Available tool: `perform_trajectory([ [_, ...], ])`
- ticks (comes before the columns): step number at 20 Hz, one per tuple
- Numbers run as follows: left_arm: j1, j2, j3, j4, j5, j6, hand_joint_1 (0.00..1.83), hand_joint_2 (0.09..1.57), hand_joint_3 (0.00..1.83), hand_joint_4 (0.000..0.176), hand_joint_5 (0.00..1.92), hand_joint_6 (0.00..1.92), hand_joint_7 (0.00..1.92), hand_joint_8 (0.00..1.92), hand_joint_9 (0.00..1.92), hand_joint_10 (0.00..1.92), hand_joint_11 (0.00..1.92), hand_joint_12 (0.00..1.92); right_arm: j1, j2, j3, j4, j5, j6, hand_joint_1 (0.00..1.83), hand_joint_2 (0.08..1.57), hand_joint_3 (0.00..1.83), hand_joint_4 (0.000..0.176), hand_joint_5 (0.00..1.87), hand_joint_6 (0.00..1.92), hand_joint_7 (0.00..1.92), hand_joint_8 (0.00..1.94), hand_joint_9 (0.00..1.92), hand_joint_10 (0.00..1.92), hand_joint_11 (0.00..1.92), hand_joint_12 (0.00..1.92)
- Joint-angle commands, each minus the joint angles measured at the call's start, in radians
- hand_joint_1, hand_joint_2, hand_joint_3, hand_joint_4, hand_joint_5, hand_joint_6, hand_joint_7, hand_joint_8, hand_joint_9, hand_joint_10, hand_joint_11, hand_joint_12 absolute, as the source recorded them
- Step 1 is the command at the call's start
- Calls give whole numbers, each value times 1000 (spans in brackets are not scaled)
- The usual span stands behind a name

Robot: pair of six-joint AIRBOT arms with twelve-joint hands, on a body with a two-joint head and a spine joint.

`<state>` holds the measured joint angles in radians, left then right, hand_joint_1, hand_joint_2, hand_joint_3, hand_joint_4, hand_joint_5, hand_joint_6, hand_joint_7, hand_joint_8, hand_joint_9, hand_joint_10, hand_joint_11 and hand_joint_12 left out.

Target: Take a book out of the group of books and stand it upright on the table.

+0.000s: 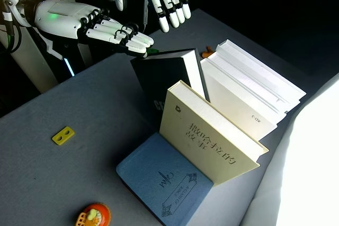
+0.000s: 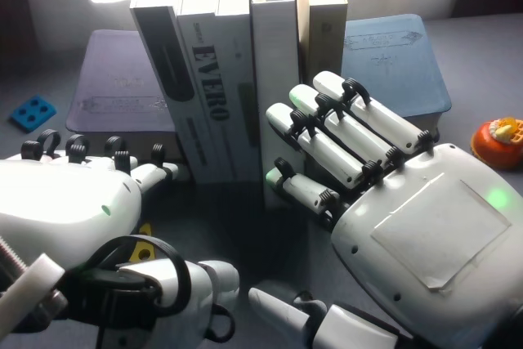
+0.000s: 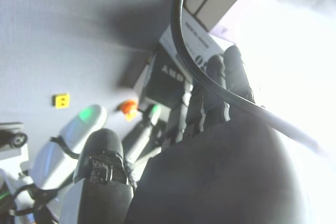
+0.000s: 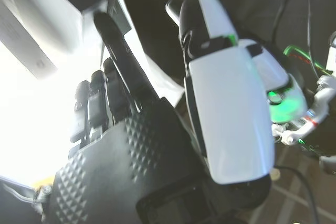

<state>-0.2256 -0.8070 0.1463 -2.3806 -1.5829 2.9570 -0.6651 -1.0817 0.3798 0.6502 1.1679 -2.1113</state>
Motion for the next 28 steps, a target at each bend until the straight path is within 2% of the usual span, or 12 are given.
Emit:
perform_trajectory([
  [1, -7, 4, -2, 84, 13, -3, 0, 1301, 0, 58, 2, 0, 0, 0, 1, 0, 2, 1, -1, 4, -9, -70, 52, -6, 0, 1206, 0, 0, 601, 114, 53, 5, 0, 0, 0, 0],
  [9, -7, 4, -2, 84, 13, -3, 0, 1312, 4, 67, 1, 0, 0, 0, 2, 0, 0, 0, -43, 9, -9, -82, 17, -14, 0, 1210, 2, 0, 600, 107, 69, 9, 0, 0, 0, 0],
  [10, -7, 4, -2, 84, 13, -3, 0, 1313, 4, 57, 0, 0, 0, 0, 6, 2, 0, 0, -49, 9, -9, -82, 11, -14, 0, 1214, 4, 0, 607, 109, 67, 8, 0, 0, 0, 0],
  [11, -7, 4, -2, 84, 13, -3, 0, 1311, 3, 55, 0, 0, 0, 0, 5, 2, 0, 0, -55, 10, -9, -82, 7, -14, 0, 1216, 5, 0, 602, 106, 63, 5, 0, 0, 0, 0],
  [14, -7, 4, -2, 84, 13, -3, 0, 1318, 6, 62, 15, 6, 0, 0, 1, 0, 1, 0, -68, 10, -2, -82, -10, -14, 0, 1209, 1, 0, 597, 101, 65, 5, 0, 0, 0, 0],
  [23, -7, 4, -3, 84, 13, -3, 0, 1327, 7, 53, 35, 7, 19, 4, 5, 0, 0, 0, -88, -1, 63, -82, -51, 7, 0, 1204, 0, 0, 580, 85, 69, 3, 0, 0, 0, 0],
  [28, -7, 4, -3, 84, 13, -3, 0, 1321, 3, 59, 31, 3, 14, 1, 7, 1, 0, 0, -104, -26, 118, -82, -64, 7, 0, 1215, 3, 0, 586, 85, 65, 1, 0, 0, 0, 0],
])
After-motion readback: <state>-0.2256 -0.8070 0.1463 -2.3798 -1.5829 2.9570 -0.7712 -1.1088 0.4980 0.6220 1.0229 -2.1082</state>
